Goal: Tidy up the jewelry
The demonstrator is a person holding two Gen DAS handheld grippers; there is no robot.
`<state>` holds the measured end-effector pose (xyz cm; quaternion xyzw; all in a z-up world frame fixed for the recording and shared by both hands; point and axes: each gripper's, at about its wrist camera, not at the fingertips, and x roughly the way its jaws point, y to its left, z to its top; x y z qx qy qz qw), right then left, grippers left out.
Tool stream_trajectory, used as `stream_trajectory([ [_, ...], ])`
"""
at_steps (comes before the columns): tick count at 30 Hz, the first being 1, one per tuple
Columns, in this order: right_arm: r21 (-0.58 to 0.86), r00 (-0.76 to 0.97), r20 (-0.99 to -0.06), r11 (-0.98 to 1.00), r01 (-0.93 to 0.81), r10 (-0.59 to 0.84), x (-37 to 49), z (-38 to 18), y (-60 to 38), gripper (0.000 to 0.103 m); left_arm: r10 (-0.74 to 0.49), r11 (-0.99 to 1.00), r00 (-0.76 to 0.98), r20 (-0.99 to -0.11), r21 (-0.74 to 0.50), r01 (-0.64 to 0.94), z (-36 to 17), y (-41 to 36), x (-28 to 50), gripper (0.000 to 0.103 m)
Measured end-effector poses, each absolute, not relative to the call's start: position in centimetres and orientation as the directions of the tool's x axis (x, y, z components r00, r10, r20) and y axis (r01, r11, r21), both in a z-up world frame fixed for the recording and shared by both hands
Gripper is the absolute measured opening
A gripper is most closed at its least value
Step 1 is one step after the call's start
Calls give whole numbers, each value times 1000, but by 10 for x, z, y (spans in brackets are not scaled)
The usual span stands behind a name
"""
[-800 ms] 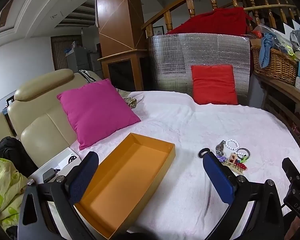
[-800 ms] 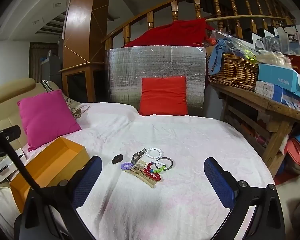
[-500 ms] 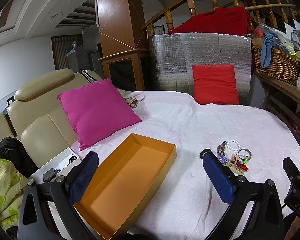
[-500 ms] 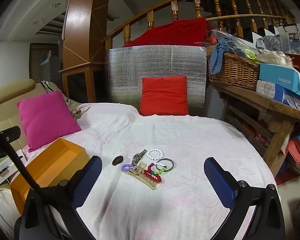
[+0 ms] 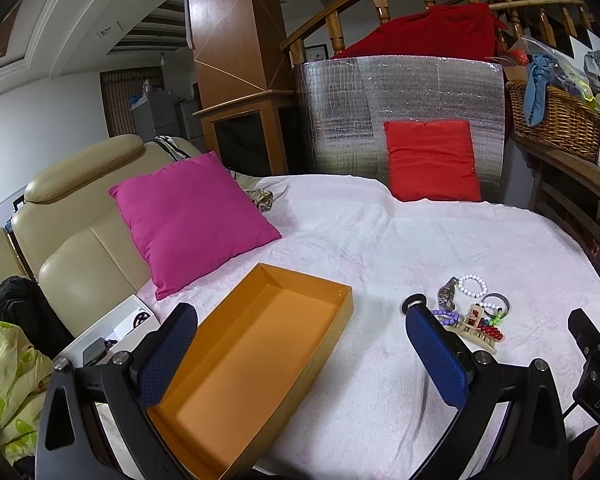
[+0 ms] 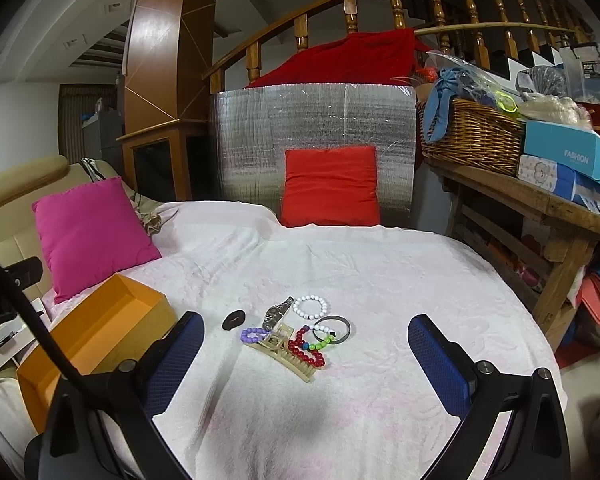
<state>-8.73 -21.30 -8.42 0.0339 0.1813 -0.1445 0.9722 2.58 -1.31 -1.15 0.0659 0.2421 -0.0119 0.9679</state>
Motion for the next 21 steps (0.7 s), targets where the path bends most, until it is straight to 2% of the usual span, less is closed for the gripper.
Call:
stream_trajectory([
  [13,39,880,-398,954,298,-259,-55,-100,-238,103,33,982,844,-535,177,73,-33,-41,58,103],
  [21,54,864,-431,949,310,-258,-32,-116,-267,103,26,978,851,-524,189,86,-45,-64,80,103],
])
